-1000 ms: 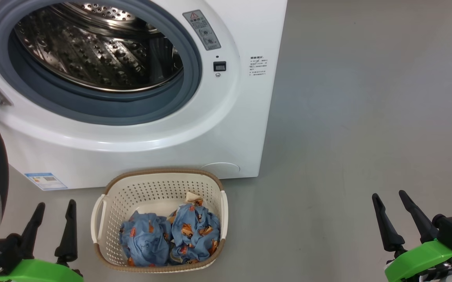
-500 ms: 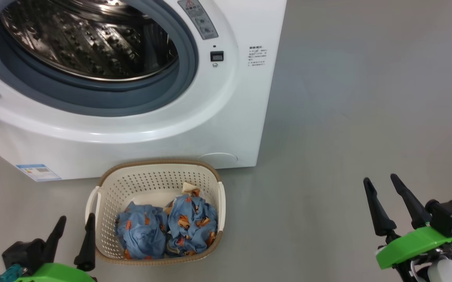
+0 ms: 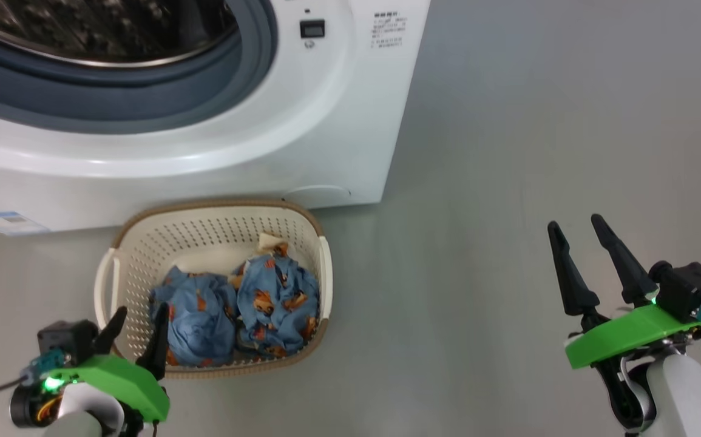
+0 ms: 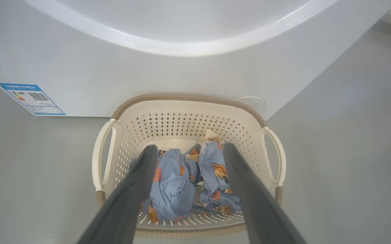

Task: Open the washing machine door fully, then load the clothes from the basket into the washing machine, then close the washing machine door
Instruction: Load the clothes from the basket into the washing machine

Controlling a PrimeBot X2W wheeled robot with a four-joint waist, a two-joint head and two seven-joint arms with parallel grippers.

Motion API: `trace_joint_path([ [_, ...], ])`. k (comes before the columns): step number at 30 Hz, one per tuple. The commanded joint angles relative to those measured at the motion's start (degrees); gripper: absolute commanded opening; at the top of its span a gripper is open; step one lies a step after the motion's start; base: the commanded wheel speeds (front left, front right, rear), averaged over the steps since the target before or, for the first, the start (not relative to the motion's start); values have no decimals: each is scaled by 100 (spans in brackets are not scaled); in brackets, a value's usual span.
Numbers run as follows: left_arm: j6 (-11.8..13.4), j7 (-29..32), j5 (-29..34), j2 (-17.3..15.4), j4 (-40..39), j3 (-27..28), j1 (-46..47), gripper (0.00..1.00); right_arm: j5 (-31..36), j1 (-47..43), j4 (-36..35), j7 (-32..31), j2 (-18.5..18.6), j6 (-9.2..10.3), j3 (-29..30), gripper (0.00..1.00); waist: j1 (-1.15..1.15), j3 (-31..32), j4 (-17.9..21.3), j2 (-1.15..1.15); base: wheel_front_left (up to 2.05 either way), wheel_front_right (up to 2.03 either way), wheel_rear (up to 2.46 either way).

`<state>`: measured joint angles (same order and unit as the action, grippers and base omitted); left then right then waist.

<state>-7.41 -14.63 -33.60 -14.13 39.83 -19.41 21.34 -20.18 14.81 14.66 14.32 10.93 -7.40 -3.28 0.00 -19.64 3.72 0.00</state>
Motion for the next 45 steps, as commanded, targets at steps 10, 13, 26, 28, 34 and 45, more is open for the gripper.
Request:
trace_joint_path([
  [10,-8,5,-799,-462,1198,-839,1195,100,136,480,-231,68,-135,-9,-198,100,0,-1187,333,0,0,0,0],
  [13,-8,121,-1048,-545,1476,-1140,1488,100,153,606,-253,68,-175,-9,-244,100,0,-1428,389,0,0,0,0],
  [26,-8,683,-1928,-911,2098,-2044,2400,100,233,1015,-326,68,-311,-9,-486,100,0,-2103,543,0,0,0,0],
  [28,-8,793,-2041,-969,2164,-2148,2502,100,243,1056,-346,68,-326,-9,-526,100,0,-2178,563,0,0,0,0],
  [34,-8,1102,-2393,-1076,2233,-2405,2729,100,263,1151,-378,68,-350,-9,-625,100,0,-2365,614,0,0,0,0],
  [45,-8,1370,-2871,-1318,2152,-3005,2859,100,267,1225,-398,68,-362,-9,-816,100,0,-2502,779,0,0,0,0],
])
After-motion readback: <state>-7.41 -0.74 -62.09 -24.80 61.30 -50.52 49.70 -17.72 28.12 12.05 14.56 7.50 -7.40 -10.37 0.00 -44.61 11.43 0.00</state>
